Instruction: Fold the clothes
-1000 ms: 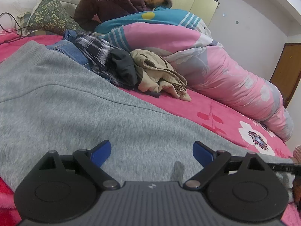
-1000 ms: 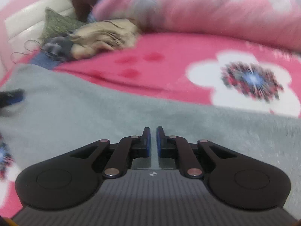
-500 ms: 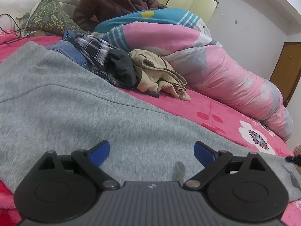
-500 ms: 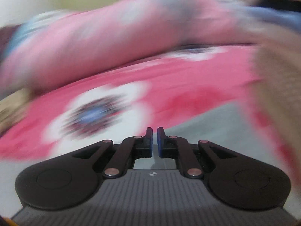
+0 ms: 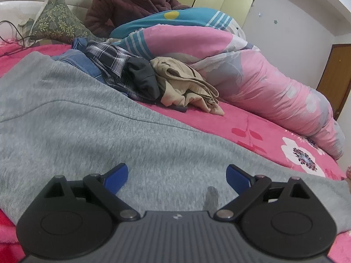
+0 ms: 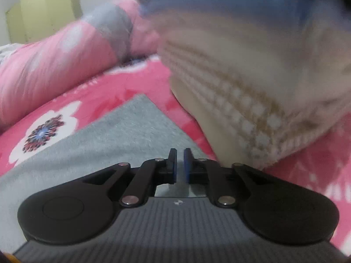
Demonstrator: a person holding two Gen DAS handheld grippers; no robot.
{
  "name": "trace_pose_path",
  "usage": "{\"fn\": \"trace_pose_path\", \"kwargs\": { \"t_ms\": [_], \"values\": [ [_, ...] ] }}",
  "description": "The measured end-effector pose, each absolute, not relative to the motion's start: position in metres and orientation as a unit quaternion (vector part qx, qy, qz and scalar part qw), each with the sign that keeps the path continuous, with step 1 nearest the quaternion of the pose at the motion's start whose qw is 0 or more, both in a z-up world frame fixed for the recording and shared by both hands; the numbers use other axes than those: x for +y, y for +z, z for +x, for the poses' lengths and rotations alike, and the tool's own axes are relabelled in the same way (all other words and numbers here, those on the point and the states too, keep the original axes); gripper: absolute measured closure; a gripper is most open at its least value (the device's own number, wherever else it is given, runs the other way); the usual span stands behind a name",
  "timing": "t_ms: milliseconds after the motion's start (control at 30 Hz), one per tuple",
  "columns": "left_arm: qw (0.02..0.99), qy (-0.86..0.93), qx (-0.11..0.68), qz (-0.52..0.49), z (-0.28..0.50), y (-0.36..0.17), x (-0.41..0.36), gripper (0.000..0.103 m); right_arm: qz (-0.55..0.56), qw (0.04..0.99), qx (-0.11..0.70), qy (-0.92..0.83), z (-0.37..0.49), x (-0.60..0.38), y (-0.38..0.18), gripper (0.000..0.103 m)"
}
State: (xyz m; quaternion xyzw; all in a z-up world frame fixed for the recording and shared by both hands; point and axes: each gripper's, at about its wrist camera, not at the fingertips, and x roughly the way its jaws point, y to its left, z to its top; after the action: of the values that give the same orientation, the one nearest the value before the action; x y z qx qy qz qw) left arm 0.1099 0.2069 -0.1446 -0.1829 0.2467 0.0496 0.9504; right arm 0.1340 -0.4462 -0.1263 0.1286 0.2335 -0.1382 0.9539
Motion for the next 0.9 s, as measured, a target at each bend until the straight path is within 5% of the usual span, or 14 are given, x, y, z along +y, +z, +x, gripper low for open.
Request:
{"fn": "trace_pose_path", "kwargs": {
  "t_ms": [100,233,367,600,900],
  "values": [
    [0.95,0.051,0.248,-0.18,0.11,-0.144,0.206,0.006,0.121,0.968,0.218,-0.011,0.13,-0.404,-0.123,0.095],
    [0.951,0.051,0.248,-0.179,0.109,-0.144,0.206,0.006,0.09,0.949,0.295,0.067,0.126,-0.382,-0.143,0.093],
    [0.951,0.051,0.247,-0.18,0.109,-0.145,0.206,0.006,0.303,0.917,0.244,-0.093,0.101,-0.492,-0.162,0.098],
    [0.951,0.054,0.247,-0.178,0.109,-0.144,0.205,0.006,0.171,0.959,0.213,-0.079,0.08,-0.445,-0.112,0.094],
    [0.952,0.052,0.245,-0.178,0.108,-0.145,0.206,0.006,0.078,0.933,0.35,0.024,0.27,-0.394,-0.122,0.095]
  ]
}}
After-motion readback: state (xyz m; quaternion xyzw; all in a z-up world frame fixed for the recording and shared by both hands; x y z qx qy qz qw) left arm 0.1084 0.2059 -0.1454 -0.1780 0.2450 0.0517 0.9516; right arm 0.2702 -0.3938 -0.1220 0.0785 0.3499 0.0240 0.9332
